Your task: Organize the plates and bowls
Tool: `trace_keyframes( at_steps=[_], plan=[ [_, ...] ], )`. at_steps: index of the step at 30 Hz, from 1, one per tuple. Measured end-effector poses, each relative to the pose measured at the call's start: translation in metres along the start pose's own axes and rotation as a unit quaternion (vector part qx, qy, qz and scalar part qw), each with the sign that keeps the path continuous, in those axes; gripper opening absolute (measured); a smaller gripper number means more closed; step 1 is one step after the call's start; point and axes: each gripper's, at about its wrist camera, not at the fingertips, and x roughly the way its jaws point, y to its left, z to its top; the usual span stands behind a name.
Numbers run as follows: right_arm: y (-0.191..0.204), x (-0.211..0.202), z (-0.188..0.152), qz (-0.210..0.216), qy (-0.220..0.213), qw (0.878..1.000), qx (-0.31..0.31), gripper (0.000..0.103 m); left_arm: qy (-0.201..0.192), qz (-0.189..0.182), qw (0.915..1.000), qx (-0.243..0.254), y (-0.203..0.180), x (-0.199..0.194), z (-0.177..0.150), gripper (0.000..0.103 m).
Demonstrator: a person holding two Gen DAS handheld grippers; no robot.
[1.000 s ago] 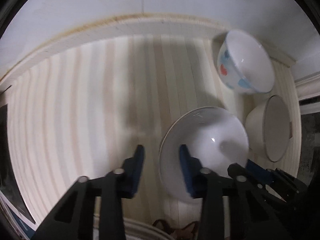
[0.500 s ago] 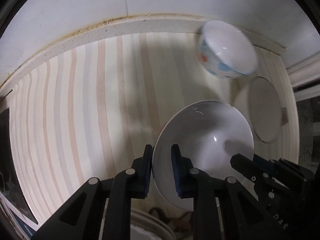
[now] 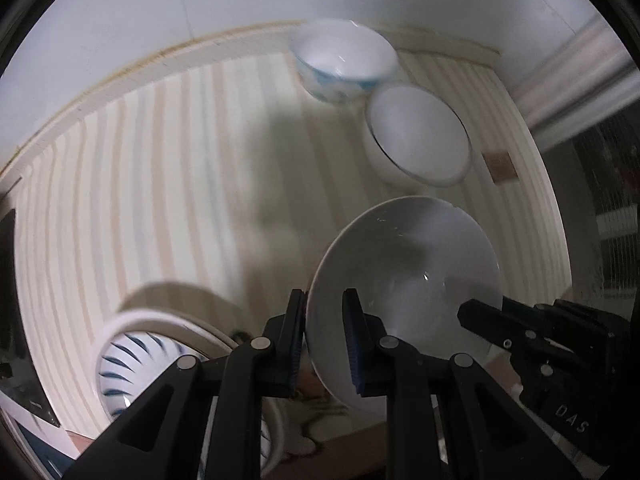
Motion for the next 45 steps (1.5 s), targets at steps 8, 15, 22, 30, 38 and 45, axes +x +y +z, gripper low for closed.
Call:
trace_keyframes(
  at_steps=[8,15,22,30,38,45],
  plan=[
    [-0.048,0.006,-0.037,-0.01,0.017,0.999,0.041,0.017,0.038,0.0,0.9989,0.027,-0.032,0.042,-0.013,0.017],
    [-0.076,0.027,-0.048,-0.013,0.038,0.997,0.064,0.017,0.061,0.01,0.9973,0.038,-0.045,0.07,-0.022,0.017],
    [-0.078,0.039,-0.047,-0.01,0.05,0.996,0.07,0.017,0.068,0.017,0.9968,0.039,-0.049,0.074,-0.02,0.017],
    [-0.084,0.028,-0.038,0.018,0.061,0.995,0.077,0.017,0.06,0.014,0.998,0.01,-0.038,0.042,-0.01,0.018],
    [-0.108,-0.026,0.016,0.044,-0.017,0.994,0.1,0.038,0.004,-0.004,0.9998,-0.02,-0.026,0.013,0.063,0.029],
    [-0.123,0.005,0.092,0.047,-0.036,0.992,0.115,0.038,0.021,-0.019,0.9992,-0.029,-0.031,0.053,0.127,0.029]
  ],
)
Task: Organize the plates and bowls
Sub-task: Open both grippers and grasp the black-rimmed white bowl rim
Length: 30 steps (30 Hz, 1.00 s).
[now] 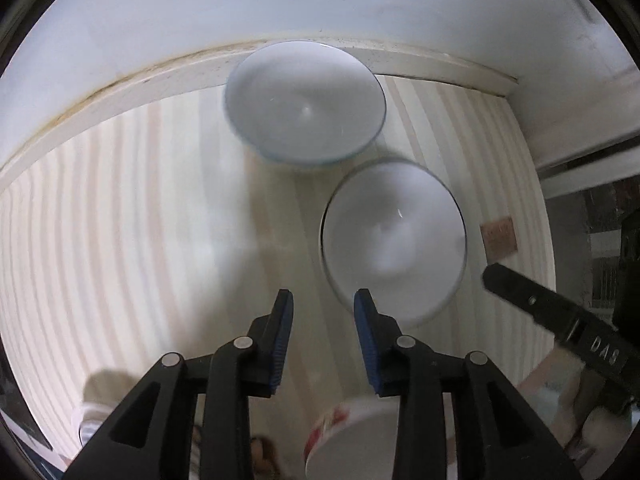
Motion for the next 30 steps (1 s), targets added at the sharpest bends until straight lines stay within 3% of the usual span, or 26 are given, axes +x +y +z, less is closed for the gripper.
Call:
trace_keyframes(
  at_steps=[8,9,10,11,12,17,30],
  plan=[
    [-0.008,0.051,0.03,0.0,0.037,0.999,0.015,0.038,0.026,0.009,0.9996,0.001,-0.002,0.04,0.022,0.029],
    [-0.009,0.055,0.031,0.001,0.04,0.999,0.016,0.036,0.023,0.007,0.9997,0.003,-0.005,0.044,0.024,0.026],
    [-0.009,0.059,0.033,-0.001,0.044,0.999,0.014,0.031,0.023,0.008,0.9997,0.006,-0.005,0.046,0.023,0.017],
    [-0.009,0.063,0.031,-0.004,0.046,0.999,0.012,0.017,0.025,0.011,0.9996,0.009,-0.006,0.049,0.023,0.015],
    [-0.01,0.065,0.032,-0.005,0.049,0.999,0.012,0.014,0.025,0.01,0.9996,0.013,-0.008,0.051,0.022,0.014],
    [-0.006,0.068,0.033,-0.017,0.046,0.999,0.003,0.013,0.016,0.021,0.9994,0.022,-0.013,0.052,0.021,0.013],
    [0.012,0.031,0.017,-0.012,0.026,0.999,-0.019,0.012,-0.035,0.016,0.9979,0.051,-0.025,-0.02,-0.008,0.013]
  ],
)
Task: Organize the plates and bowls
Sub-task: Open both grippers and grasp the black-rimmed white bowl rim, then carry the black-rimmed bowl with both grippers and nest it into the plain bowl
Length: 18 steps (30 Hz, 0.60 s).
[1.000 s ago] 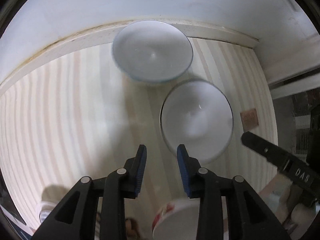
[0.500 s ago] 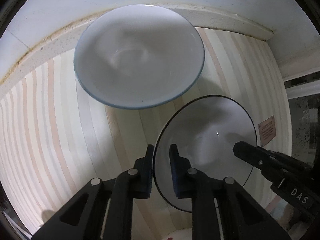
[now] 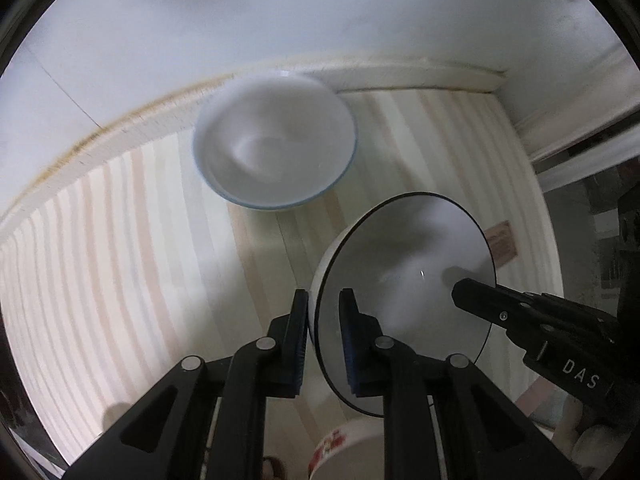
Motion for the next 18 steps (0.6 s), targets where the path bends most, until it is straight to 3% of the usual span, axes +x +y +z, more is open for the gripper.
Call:
trace_keyframes(
  at_steps=[8,14,18],
  plan=[
    [0.031,-0.056,-0.042,0.008,-0.027,0.999,-0.022,0.012,-0.022,-0.014,0.9995,0.018,0.005,-0.063,-0.039,0.013],
    [0.048,-0.089,-0.092,0.012,-0.034,0.999,-0.029,0.012,-0.009,-0.025,0.9993,0.027,0.004,-0.075,-0.077,0.013],
    [0.049,-0.09,-0.124,0.008,-0.019,0.999,-0.024,0.012,0.012,-0.027,0.999,0.032,0.004,-0.063,-0.094,0.013]
  ],
)
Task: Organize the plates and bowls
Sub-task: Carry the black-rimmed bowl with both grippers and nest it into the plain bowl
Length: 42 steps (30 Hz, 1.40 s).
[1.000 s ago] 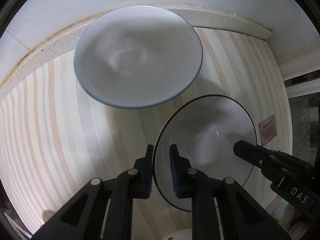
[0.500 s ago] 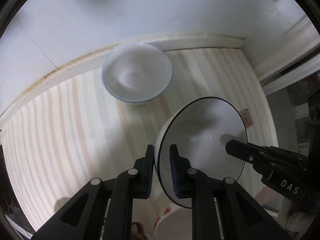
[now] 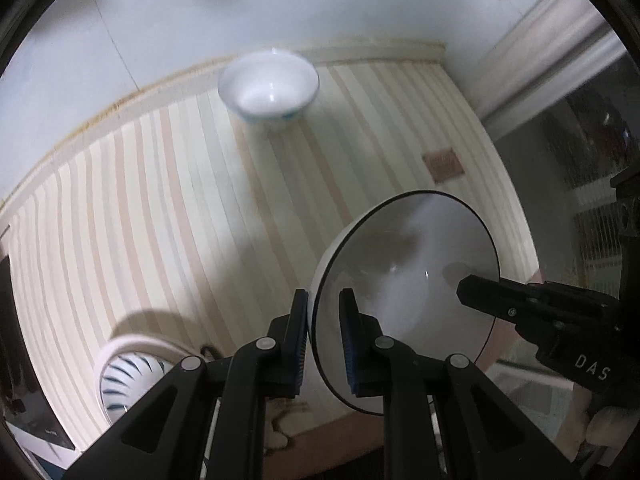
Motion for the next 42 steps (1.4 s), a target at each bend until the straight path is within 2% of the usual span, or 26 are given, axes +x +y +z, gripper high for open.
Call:
trace_keyframes(
  at_steps=[6,16,27,37,42],
  plan=[
    [-0.015,0.019,-0.036,-0.009,0.032,0.999,0.023,0.012,0.034,0.01,0.9992,0.018,-0.006,0.031,-0.015,0.013],
    [-0.041,0.056,-0.055,-0.021,0.071,0.996,0.049,0.012,0.081,0.04,0.9949,0.045,-0.015,0.068,-0.029,0.013],
    [-0.039,0.073,-0.054,-0.031,0.093,0.994,0.055,0.012,0.094,0.085,0.9892,0.074,-0.027,0.087,-0.026,0.013],
    [-0.043,0.079,-0.051,-0.044,0.108,0.991,0.059,0.013,0.096,0.093,0.9876,0.083,-0.039,0.095,-0.031,0.014],
    [-0.044,0.08,-0.05,-0.035,0.108,0.991,0.065,0.013,0.091,0.095,0.9877,0.084,-0.038,0.09,-0.031,0.014]
  ],
)
